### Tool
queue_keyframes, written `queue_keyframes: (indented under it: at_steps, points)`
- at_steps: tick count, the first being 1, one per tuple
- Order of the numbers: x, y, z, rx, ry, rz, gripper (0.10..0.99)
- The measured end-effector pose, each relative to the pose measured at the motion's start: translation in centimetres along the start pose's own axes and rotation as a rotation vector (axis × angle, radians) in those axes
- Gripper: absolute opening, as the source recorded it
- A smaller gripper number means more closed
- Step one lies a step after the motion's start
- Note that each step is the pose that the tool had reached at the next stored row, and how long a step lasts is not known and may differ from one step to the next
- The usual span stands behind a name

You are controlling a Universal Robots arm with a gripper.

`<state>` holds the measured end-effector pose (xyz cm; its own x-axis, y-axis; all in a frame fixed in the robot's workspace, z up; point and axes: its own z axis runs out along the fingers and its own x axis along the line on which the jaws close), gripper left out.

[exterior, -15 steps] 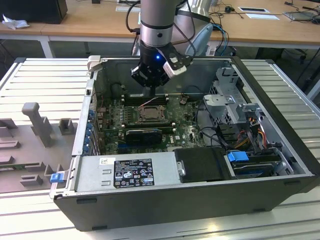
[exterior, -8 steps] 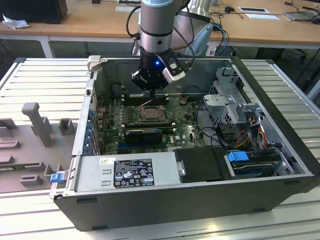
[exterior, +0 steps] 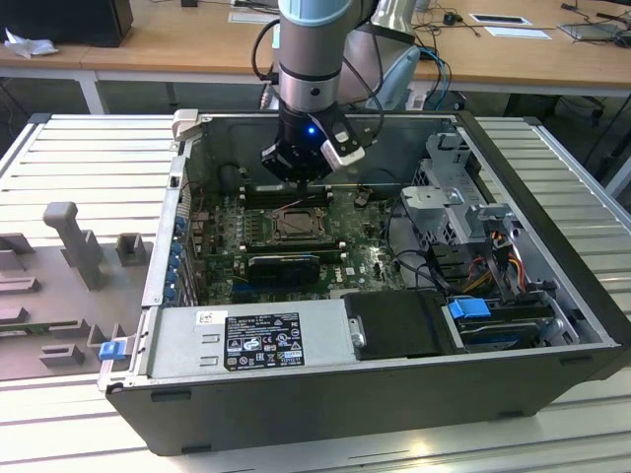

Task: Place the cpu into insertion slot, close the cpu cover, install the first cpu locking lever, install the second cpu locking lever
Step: 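Install the first cpu locking lever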

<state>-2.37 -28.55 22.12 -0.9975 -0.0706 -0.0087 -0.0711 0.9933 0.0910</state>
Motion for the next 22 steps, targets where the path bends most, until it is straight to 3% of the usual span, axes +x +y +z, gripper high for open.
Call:
queue_keyframes:
  at_steps: [6, 22]
  points:
    - [-0.52, -0.01, 0.55, 0.0, 0.0, 0.0, 0.106]
    - [-0.83, -0.01, 1.47, 0.0, 0.0, 0.0, 0.106]
